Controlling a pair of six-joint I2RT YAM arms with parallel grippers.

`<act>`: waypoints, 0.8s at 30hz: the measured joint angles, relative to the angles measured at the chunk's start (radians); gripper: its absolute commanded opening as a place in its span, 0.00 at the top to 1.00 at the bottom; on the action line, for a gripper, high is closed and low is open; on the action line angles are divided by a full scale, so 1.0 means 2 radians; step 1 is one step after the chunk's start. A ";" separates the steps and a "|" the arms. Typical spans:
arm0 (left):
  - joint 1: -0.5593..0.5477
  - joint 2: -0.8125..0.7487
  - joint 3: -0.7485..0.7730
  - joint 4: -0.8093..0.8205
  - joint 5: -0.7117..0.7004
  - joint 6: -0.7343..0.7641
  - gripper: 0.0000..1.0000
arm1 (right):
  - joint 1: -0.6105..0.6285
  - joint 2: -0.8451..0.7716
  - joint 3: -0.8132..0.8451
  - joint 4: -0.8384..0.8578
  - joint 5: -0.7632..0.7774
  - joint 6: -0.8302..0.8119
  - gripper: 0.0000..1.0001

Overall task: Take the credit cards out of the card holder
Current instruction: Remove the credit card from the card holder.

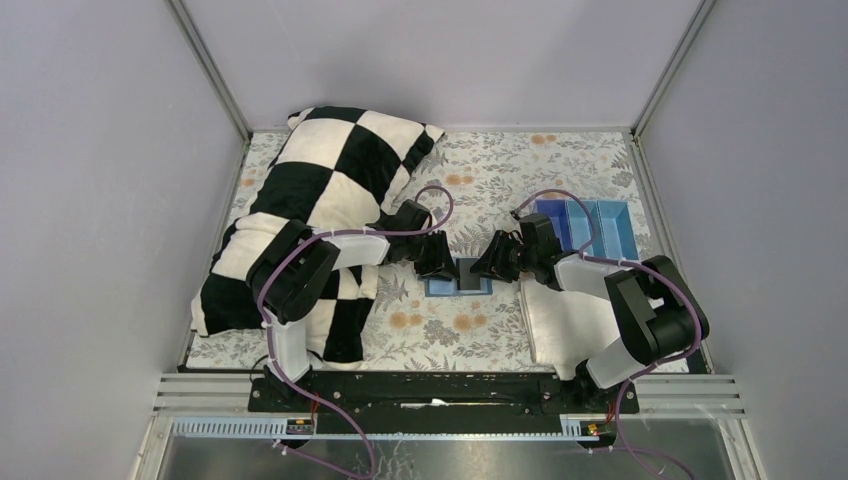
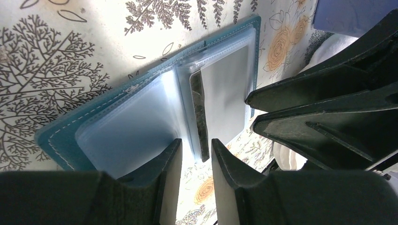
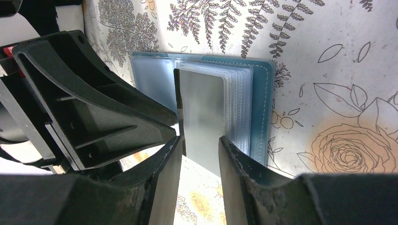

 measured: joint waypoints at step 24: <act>0.000 0.004 0.000 0.000 0.000 0.001 0.73 | 0.000 -0.001 -0.007 0.011 -0.001 -0.001 0.58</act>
